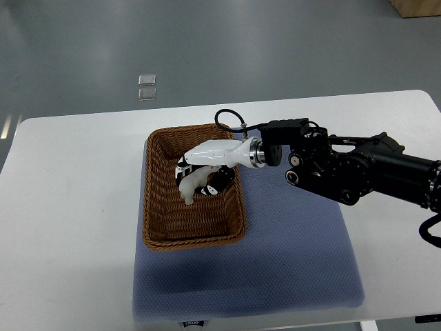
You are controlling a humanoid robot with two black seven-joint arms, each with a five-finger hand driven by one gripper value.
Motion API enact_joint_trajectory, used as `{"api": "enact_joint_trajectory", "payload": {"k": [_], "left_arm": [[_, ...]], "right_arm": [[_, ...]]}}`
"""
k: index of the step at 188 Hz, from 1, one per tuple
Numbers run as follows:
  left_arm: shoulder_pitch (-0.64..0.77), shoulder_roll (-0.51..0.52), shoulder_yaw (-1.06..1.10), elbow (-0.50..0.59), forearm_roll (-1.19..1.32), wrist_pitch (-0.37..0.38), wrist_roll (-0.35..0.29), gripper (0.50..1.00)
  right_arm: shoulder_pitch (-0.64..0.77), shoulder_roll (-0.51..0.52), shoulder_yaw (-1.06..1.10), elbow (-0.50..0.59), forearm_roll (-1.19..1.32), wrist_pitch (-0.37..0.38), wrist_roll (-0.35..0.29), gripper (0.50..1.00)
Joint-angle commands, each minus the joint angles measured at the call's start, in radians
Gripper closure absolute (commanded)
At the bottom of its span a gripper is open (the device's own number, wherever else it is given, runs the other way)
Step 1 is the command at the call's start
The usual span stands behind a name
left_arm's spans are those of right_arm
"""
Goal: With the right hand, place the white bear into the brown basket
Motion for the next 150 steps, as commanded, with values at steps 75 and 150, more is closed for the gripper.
{"api": "enact_joint_trajectory", "payload": {"k": [75, 150], "left_arm": [[0.000, 0.000, 0.000, 0.000, 0.000, 0.000, 0.000, 0.500], [0.000, 0.000, 0.000, 0.000, 0.000, 0.000, 0.000, 0.500]], "right_arm": [[0.012, -0.072, 0.139, 0.011, 0.294, 0.118, -0.015, 0.587], [-0.043, -0.220, 0.306, 0.005, 0.819, 0.260, -0.148, 0.579]]}}
